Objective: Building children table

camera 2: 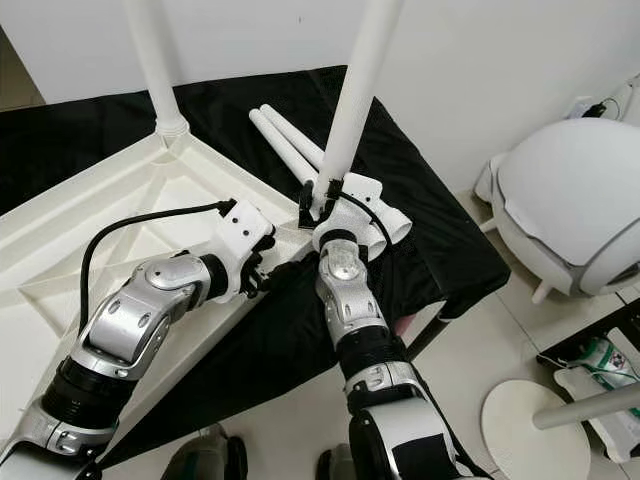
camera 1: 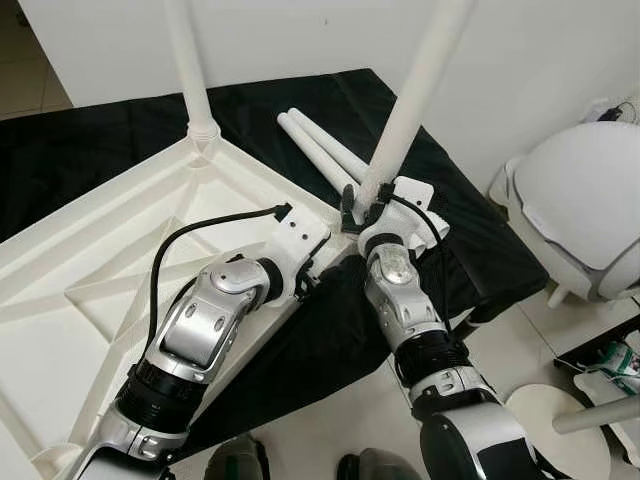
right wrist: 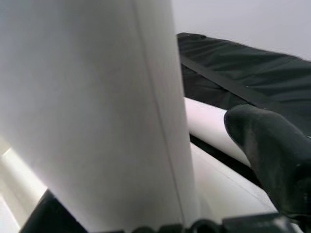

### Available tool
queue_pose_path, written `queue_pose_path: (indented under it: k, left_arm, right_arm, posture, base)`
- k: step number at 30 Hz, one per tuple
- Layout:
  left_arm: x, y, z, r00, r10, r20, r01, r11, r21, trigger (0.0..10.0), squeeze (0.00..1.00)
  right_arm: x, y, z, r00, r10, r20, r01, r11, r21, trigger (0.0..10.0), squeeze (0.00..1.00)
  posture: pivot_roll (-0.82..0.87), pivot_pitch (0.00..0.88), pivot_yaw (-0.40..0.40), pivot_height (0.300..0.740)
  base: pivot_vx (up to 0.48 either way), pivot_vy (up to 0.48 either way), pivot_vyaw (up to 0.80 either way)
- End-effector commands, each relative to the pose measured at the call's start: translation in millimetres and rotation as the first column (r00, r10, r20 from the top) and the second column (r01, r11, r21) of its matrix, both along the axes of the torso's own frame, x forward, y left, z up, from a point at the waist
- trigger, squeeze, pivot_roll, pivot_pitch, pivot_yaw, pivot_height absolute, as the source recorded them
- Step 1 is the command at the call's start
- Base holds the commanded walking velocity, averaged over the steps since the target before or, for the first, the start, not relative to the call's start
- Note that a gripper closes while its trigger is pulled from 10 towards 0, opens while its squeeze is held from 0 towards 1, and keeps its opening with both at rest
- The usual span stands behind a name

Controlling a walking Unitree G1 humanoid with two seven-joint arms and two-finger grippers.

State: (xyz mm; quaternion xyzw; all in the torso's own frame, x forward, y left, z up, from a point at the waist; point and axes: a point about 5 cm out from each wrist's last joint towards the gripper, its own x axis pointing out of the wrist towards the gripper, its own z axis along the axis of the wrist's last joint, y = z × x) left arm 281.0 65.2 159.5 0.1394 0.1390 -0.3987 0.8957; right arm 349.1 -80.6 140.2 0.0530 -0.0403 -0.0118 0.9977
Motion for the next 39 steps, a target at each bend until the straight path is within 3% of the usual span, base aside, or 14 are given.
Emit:
queue_pose_path:
  k: [1, 6, 7, 8, 18, 19, 20, 21, 33, 35, 36, 37, 39]
  left_arm:
    - [2.8, 1.8, -2, 0.999, 0.037, 0.01, -0.037, 0.999, 0.019, 10.0, 0.0]
    - [2.5, 1.8, -2, 0.999, 0.037, 0.009, -0.037, 0.999, 0.018, 10.0, 0.0]
    - [2.5, 1.7, -2, 0.999, 0.037, 0.009, -0.037, 0.999, 0.018, 10.0, 0.0]
    - [2.2, 1.5, -3, 0.999, 0.036, 0.009, -0.036, 0.999, 0.018, 10.0, 0.0]
    - [3.0, 2.1, -2, 0.999, 0.04, 0.012, -0.04, 0.999, 0.017, 10.0, 0.0]
    - [3.1, 1.5, -2, 0.999, 0.04, 0.012, -0.04, 0.999, 0.015, 10.0, 0.0]
    - [3.1, 1.5, -2, 0.999, 0.04, 0.012, -0.04, 0.999, 0.015, 10.0, 0.0]
    - [3.3, 1.2, -2, 0.999, 0.039, 0.012, -0.039, 0.999, 0.014, 10.0, 0.0]
    - [5.0, 2.3, -1, 0.999, 0.049, 0.015, -0.049, 0.999, 0.011, 10.0, 0.0]
    - [5.2, 3.2, 0, 0.999, 0.052, 0.016, -0.053, 0.999, 0.012, 10.0, 0.0]
    - [5.2, 3.6, 0, 0.998, 0.053, 0.016, -0.053, 0.999, 0.012, 10.0, 0.0]
    - [5.7, 3.8, 1, 0.998, 0.053, 0.018, -0.054, 0.998, 0.012, 10.0, 0.0]
    - [5.8, 3.8, 1, 0.998, 0.053, 0.019, -0.054, 0.998, 0.012, 10.0, 0.0]
  right_arm:
    - [-0.9, -6.0, -9, 0.999, 0.001, -0.036, -0.001, 1.0, 0.008, 10.0, 1.0]
    - [2.3, -10.8, -3, 1.0, 0.029, -0.006, -0.029, 1.0, 0.003, 10.0, 1.0]
    - [4.0, -11.9, -2, 0.998, 0.062, -0.005, -0.062, 0.998, 0.01, 10.0, 0.93]
    - [5.5, -14.0, 0, 0.994, 0.106, 0.006, -0.106, 0.994, 0.015, 10.0, 0.0]
    - [11.4, -30.3, 4, 0.956, 0.295, 0.01, -0.293, 0.953, -0.082, 10.0, 0.0]
    - [14.2, -37.0, 9, 0.946, 0.322, 0.021, -0.319, 0.943, -0.099, 3.6, 0.0]
    - [14.2, -37.0, 9, 0.946, 0.322, 0.021, -0.319, 0.943, -0.099, 3.6, 0.0]
    - [15.3, -39.2, 12, 0.937, 0.347, 0.032, -0.343, 0.936, -0.083, 0.0, 0.0]
    - [24.9, -49.3, 27, 0.928, 0.368, 0.06, -0.361, 0.927, -0.104, 0.0, 0.0]
    - [27.1, -45.8, 32, 0.9, 0.432, 0.056, -0.422, 0.896, -0.137, 0.0, 0.0]
    - [27.4, -43.0, 33, 0.879, 0.476, 0.044, -0.463, 0.871, -0.167, 1.4, 0.0]
    - [26.1, -39.1, 34, 0.836, 0.548, 0.015, -0.529, 0.814, -0.24, 10.0, 0.0]
    - [25.9, -38.8, 34, 0.83, 0.557, 0.01, -0.537, 0.805, -0.252, 10.0, 0.0]
  posture:
    - [-0.03, 0.0, -0.017, 0.74]
    - [-0.03, 0.0, -0.019, 0.74]
    - [-0.03, 0.0, -0.019, 0.74]
    - [-0.03, 0.0, -0.02, 0.74]
    - [-0.03, 0.0, -0.02, 0.74]
    - [-0.04, 0.0, -0.021, 0.74]
    - [-0.04, 0.0, -0.021, 0.74]
    - [-0.04, 0.0, -0.021, 0.74]
    - [-0.03, 0.0, -0.024, 0.74]
    - [-0.03, 0.0, -0.02, 0.74]
    - [-0.03, 0.0, -0.02, 0.74]
    - [-0.03, 0.0, -0.021, 0.74]
    - [-0.03, 0.0, -0.021, 0.74]
  base:
    - [0.0, 0.0, 0.0]
    - [0.0, 0.0, 0.0]
    - [0.0, 0.0, 0.0]
    - [0.0, 0.0, 0.0]
    - [0.0, 0.0, 0.0]
    - [0.0, 0.0, 0.0]
    - [0.0, 0.0, 0.0]
    - [0.0, 0.0, 0.0]
    - [0.0, 0.0, 0.0]
    - [0.0, 0.0, 0.0]
    - [0.0, 0.0, 0.0]
    - [0.0, 0.0, 0.0]
    - [0.0, 0.0, 0.0]
